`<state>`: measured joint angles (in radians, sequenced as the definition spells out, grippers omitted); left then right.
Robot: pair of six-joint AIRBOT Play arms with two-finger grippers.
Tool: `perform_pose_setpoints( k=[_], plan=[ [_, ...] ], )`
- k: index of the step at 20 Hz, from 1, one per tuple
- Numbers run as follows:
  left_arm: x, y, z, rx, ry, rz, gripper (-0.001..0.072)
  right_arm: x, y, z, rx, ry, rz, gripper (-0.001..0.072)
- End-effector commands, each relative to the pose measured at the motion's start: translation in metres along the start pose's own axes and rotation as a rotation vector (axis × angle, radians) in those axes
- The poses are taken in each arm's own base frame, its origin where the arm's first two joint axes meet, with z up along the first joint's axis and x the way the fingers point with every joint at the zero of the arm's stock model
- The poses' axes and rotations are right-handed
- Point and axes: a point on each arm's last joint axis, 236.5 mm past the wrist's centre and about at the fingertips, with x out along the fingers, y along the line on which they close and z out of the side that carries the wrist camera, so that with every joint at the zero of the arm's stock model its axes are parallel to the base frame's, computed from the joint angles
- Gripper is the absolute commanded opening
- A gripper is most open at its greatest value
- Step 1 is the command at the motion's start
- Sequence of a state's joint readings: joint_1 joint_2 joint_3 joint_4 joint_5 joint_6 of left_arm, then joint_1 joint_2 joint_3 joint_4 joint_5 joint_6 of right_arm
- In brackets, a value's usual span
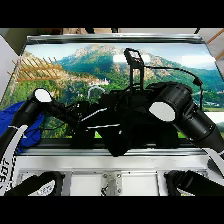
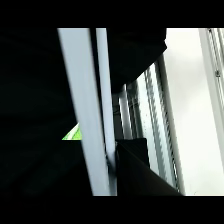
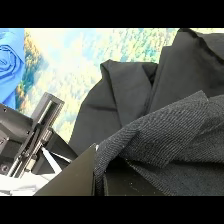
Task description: Fold the clothes and pants, and hang the long-sleeved shirts on hangers.
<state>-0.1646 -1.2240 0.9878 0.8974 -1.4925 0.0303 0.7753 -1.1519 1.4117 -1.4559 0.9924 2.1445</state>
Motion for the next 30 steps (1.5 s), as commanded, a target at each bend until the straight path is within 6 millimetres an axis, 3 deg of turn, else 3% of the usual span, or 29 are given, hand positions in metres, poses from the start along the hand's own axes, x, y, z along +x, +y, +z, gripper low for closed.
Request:
perform_pose_setpoints(
  k=[1,3,4,6,7,10,13,22,25,30],
  plan=[
    [0.0,0.0,0.001,-0.001,-0.002,0.001,0.0024,0.001,0.0,-0.001,0.003,0.005,-0.001,0.0019],
    [0.0,0.0,0.001,-0.001,-0.002,0.001,0.0024,0.0,-0.001,0.0,0.002,0.003,-0.004,0.0025],
    [0.0,0.0,0.001,-0.001,-0.002,0.001,0.0024,0.0,-0.002,0.0,-0.002,0.001,-0.008,0.0071],
    [0.0,0.0,0.001,-0.001,-0.002,0.001,0.0024,0.0,-0.003,-0.001,-0.004,0.004,-0.01,0.0479],
    [0.0,0.0,0.001,-0.001,-0.002,0.001,0.0024,0.0,-0.003,-0.001,-0.021,0.007,-0.011,0.0546],
    [0.0,0.0,0.001,-0.002,-0.002,0.001,0.0024,-0.002,-0.006,0.001,-0.051,0.004,-0.015,0.0541],
    [0.0,0.0,0.001,-0.001,-0.003,0.0,0.0024,-0.015,-0.03,0.005,-0.013,0.015,-0.068,0.0541],
    [0.0,0.0,0.001,-0.002,-0.002,0.0,0.0024,-0.092,-0.1,0.024,-0.151,0.032,-0.084,0.0543],
    [0.0,0.0,0.001,-0.002,-0.002,0.0,0.0024,-0.128,-0.129,0.016,-0.25,0.067,-0.09,0.0544],
    [0.0,0.0,0.001,-0.004,-0.002,0.0,0.0024,-0.169,-0.176,-0.005,-0.198,0.013,-0.023,0.0542]
  ],
)
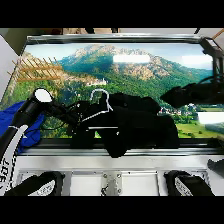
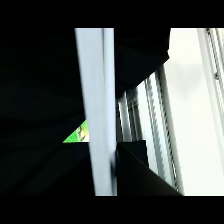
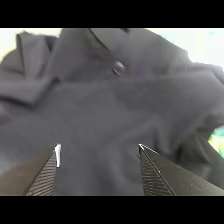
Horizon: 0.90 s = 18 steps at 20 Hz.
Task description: Fold the clothes and pants, and hang the long-sleeved shirts on hangers.
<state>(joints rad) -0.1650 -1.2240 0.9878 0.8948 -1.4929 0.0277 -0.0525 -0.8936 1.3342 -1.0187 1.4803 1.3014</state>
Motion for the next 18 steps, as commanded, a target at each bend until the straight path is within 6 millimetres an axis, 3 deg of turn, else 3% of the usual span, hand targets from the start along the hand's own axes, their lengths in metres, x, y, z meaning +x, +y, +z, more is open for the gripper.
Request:
perform_pose_setpoints(
  k=[1,5,10,18],
  plan=[
    [0.0,0.0,0.0,-0.002,0.001,0.001,0.0025,-0.022,-0.02,-0.022,0.006,-0.072,0.098,0.0541],
    [0.0,-0.003,-0.001,-0.003,0.002,-0.012,0.0025,-0.027,-0.033,-0.026,0.116,-0.275,0.297,0.0541],
    [-0.008,-0.002,-0.008,-0.031,-0.005,-0.007,0.0025,-0.004,-0.035,-0.051,0.167,-0.28,0.394,0.0541],
    [-0.03,0.004,-0.032,-0.047,-0.031,0.029,0.0024,-0.009,-0.017,-0.033,0.002,-0.378,0.442,0.0538]
  ],
)
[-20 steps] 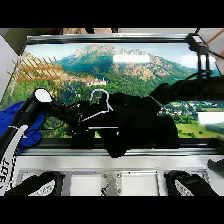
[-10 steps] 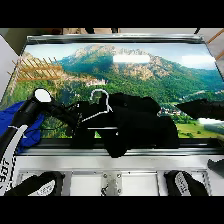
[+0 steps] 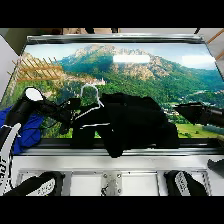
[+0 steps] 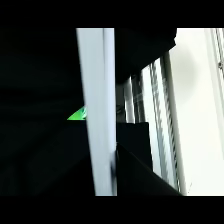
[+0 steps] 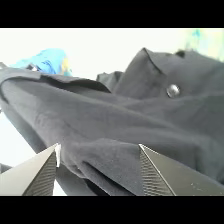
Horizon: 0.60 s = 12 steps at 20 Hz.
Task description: Fold the clothes and pants, and hang the long-sleeved shirts on hangers.
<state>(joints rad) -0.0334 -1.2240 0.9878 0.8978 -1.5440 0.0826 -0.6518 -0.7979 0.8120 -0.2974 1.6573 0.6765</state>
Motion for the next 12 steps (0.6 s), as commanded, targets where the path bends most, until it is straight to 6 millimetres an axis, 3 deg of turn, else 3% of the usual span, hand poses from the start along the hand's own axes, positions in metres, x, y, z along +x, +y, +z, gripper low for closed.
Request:
perform_pose_setpoints(
  k=[1,8,12],
  plan=[
    [-0.008,-0.002,-0.007,-0.006,-0.011,-0.005,0.0024,0.01,0.01,0.003,-0.116,-0.01,0.049,0.0538],
    [-0.004,-0.009,-0.002,0.01,-0.012,-0.04,0.0025,0.052,0.033,-0.027,-0.186,0.137,0.229,0.0539],
    [0.001,-0.013,0.002,0.028,-0.006,-0.056,0.0024,0.064,0.039,-0.038,-0.181,0.184,0.293,0.0538]
  ],
)
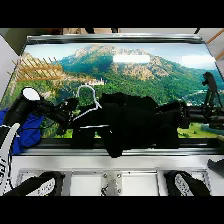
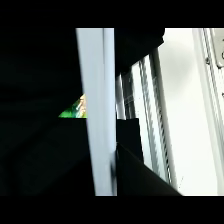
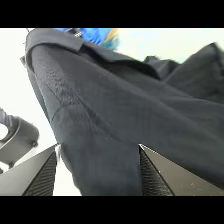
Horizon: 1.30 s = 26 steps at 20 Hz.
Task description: Fold the clothes and pants, and hang the long-sleeved shirts on hangers.
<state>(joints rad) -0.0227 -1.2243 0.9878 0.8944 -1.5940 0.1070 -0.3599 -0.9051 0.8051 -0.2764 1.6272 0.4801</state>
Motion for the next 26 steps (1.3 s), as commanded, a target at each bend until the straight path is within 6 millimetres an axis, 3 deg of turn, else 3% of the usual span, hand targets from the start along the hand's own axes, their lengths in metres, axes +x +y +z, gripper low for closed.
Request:
perform_pose_setpoints(
  k=[1,8,13,18,26],
  plan=[
    [0.003,-0.002,0.002,0.012,0.004,-0.013,0.0025,0.013,0.008,-0.009,-0.01,0.046,0.07,0.0537],
    [0.003,-0.002,0.002,0.0,0.006,-0.012,0.0024,0.013,0.014,-0.027,-0.006,0.121,0.095,0.0531],
    [0.003,-0.003,0.002,-0.019,0.005,-0.014,0.0025,0.03,0.018,-0.044,-0.02,0.154,0.126,0.0503],
    [0.003,-0.003,0.002,-0.02,0.005,-0.015,0.0025,0.038,0.019,-0.03,-0.038,0.094,0.124,0.0503],
    [0.003,-0.003,0.002,-0.026,0.005,-0.015,0.0025,0.039,0.019,-0.029,-0.037,0.092,0.125,0.0503]
  ],
)
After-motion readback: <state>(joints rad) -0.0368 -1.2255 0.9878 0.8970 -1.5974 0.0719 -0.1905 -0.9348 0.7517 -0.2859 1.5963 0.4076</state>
